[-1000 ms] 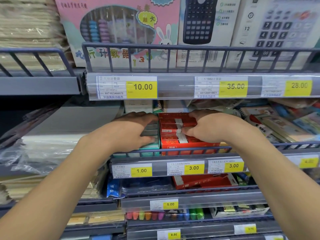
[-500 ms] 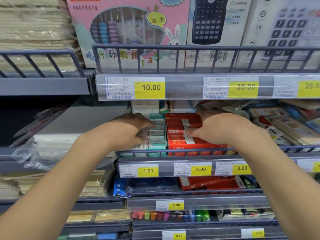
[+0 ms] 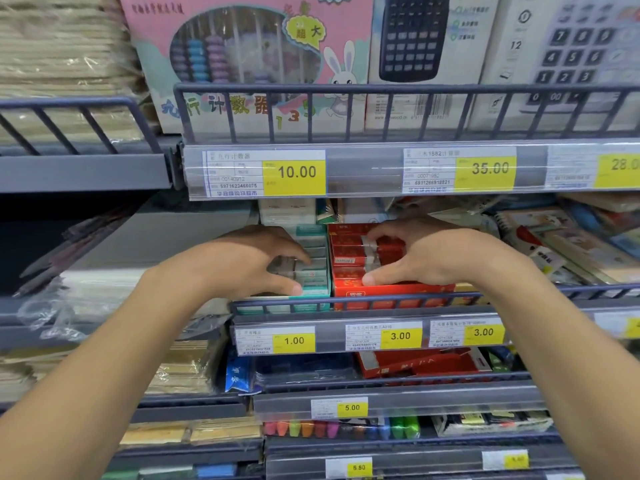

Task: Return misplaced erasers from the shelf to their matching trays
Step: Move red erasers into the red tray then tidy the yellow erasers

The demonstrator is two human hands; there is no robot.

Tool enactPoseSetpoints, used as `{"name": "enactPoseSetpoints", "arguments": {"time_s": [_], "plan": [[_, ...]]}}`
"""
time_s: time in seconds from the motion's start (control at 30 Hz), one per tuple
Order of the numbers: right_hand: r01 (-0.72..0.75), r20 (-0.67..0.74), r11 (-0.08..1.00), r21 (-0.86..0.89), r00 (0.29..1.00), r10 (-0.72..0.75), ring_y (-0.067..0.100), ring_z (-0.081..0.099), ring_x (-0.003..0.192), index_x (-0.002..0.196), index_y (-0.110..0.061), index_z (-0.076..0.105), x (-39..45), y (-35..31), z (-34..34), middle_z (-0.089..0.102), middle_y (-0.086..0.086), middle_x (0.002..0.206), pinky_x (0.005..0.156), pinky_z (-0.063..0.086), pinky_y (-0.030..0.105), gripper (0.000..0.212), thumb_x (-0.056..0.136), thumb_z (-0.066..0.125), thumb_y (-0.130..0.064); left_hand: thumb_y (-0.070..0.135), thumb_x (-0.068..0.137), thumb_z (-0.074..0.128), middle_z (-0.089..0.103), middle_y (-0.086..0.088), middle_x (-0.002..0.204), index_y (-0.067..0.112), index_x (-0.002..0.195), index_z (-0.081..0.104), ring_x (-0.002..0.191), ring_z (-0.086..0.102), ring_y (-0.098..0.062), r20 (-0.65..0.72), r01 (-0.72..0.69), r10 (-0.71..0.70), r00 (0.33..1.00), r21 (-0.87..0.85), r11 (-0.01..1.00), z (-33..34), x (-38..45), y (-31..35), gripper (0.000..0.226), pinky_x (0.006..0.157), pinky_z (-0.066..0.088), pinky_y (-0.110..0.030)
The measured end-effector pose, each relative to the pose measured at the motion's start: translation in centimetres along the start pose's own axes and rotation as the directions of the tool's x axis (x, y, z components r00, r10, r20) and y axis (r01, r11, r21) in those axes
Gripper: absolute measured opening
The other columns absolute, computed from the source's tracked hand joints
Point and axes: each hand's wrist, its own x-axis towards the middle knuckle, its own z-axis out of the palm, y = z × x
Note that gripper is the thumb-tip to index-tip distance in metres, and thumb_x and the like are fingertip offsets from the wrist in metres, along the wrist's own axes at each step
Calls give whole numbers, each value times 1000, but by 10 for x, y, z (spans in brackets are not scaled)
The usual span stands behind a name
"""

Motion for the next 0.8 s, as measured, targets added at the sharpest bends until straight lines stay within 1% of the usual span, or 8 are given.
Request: {"name": "enactPoseSetpoints", "arguments": {"time_s": [0.13,0.17,0.2,0.23,0.27,0.4,0.53,0.8], "plan": [[6,-203,983,184,979,32,6,59,96,130,-39,57,-9,20,-11,61,-15,114,74,34,14,59,80,64,-70,66,94,57,53,17,149,50,143,48,116,55,-4,-125,8,-17,992,-79,997,-6,10,18,52,94,38,-21],[8,-239,965,262,969,56,6,61,94,123,-34,62,-12,28,-14,65,-12,110,78,48,19,47,84,65,-62,64,96,55,55,19,147,51,142,48,104,57,2,-172,0,-22,985,-130,992,-7,15,25,48,89,39,-19],[12,-266,951,307,961,74,6,63,95,116,-33,65,-15,37,-18,68,-8,110,105,37,34,37,87,65,-56,63,97,53,56,21,145,51,142,48,95,55,7,-209,-6,-31,977,-175,984,-7,19,33,46,86,39,-17],[-4,-286,959,284,954,88,7,63,101,109,-41,65,-18,48,-21,68,-8,114,86,50,23,26,88,64,-55,63,98,52,56,22,145,51,143,47,93,53,6,-230,-10,-38,972,-203,979,-7,24,41,47,85,39,-17],[-60,-289,975,215,949,122,12,61,109,108,-46,62,-21,57,-25,66,-9,121,84,37,19,24,87,63,-58,63,98,52,57,21,144,50,144,47,96,53,2,-239,-13,-38,970,-208,978,-7,29,48,48,84,38,-17],[-395,-174,906,-154,913,368,27,52,124,137,-25,55,-24,86,-28,52,6,145,93,39,30,63,90,51,-68,58,97,59,52,10,150,40,148,47,130,49,-13,-228,-54,28,973,-108,993,-3,47,69,55,100,35,-21],[-391,-99,899,-199,920,379,25,56,97,123,-19,62,-21,90,-20,63,7,125,79,43,30,58,92,49,-66,51,98,60,48,10,151,37,148,49,135,46,-16,-196,-64,54,979,-45,997,2,57,76,53,111,38,-29],[-381,-101,902,-203,925,368,23,52,95,127,-19,60,-22,88,-16,61,8,128,78,40,28,55,95,48,-62,44,99,62,51,9,149,37,140,57,136,44,-20,-202,-24,20,979,-17,1000,9,63,72,42,111,41,-40]]}}
